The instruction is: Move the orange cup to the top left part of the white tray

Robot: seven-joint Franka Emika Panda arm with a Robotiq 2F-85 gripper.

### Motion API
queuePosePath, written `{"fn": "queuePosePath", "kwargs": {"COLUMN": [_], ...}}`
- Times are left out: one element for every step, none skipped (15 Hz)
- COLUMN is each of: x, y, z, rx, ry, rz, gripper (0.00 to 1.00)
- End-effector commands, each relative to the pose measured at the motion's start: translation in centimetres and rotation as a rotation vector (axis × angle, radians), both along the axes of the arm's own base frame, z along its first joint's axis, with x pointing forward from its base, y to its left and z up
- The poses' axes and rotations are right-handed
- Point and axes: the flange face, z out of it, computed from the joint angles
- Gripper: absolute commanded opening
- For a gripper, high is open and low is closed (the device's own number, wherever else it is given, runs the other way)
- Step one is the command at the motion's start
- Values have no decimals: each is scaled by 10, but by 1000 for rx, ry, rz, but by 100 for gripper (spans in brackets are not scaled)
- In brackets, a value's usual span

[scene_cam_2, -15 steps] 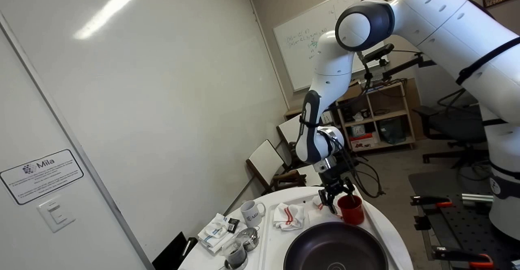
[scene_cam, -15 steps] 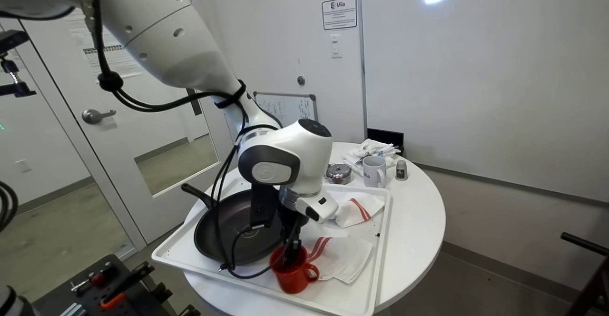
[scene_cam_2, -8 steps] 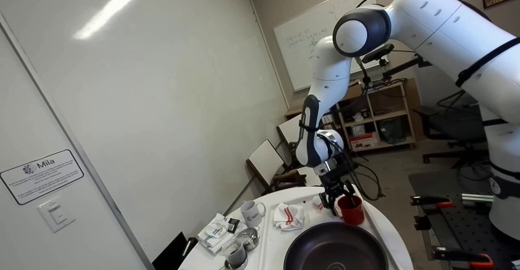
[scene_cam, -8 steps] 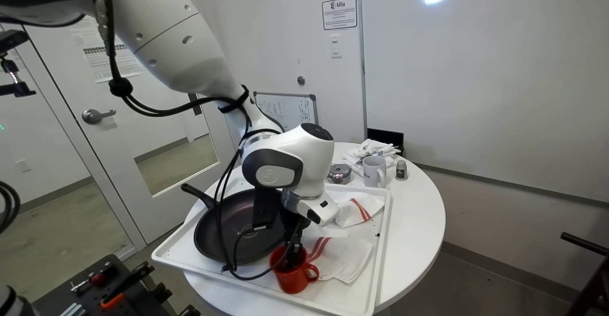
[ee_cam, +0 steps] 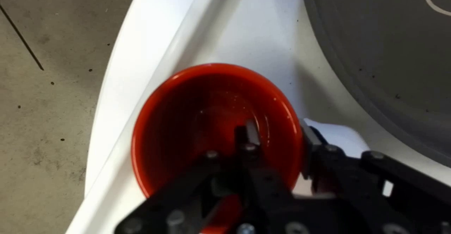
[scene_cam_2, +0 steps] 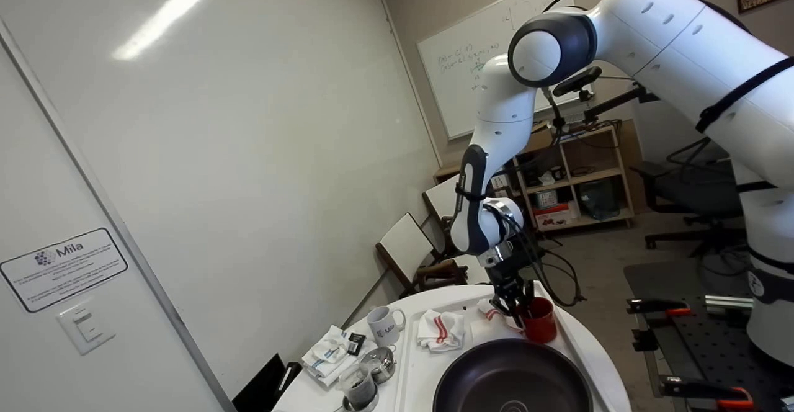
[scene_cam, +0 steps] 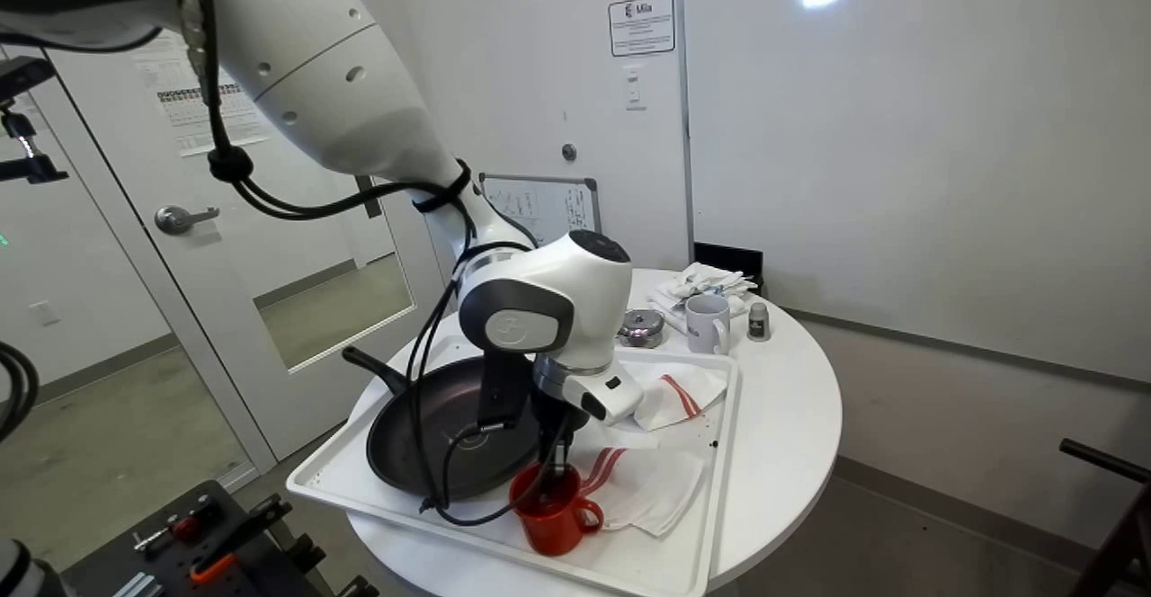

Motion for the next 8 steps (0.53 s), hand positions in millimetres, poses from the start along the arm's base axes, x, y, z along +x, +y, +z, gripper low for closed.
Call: {"fn": "queuePosePath", "kwargs": {"x": [4, 4, 4, 4, 4, 4, 3, 2], "y": [-1, -2, -2, -2, -1, -1, -1, -1], "z": [-1, -1, -1, 0, 1, 2, 4, 9], "rx": [-34, -37, -40, -44, -48, -54, -59, -70], "ry": [6, 8, 9, 11, 12, 13, 14, 10], "rz": [-7, -9, -10, -11, -11, -11, -11, -8], "gripper": [6, 4, 3, 6, 7, 7, 7, 7]}}
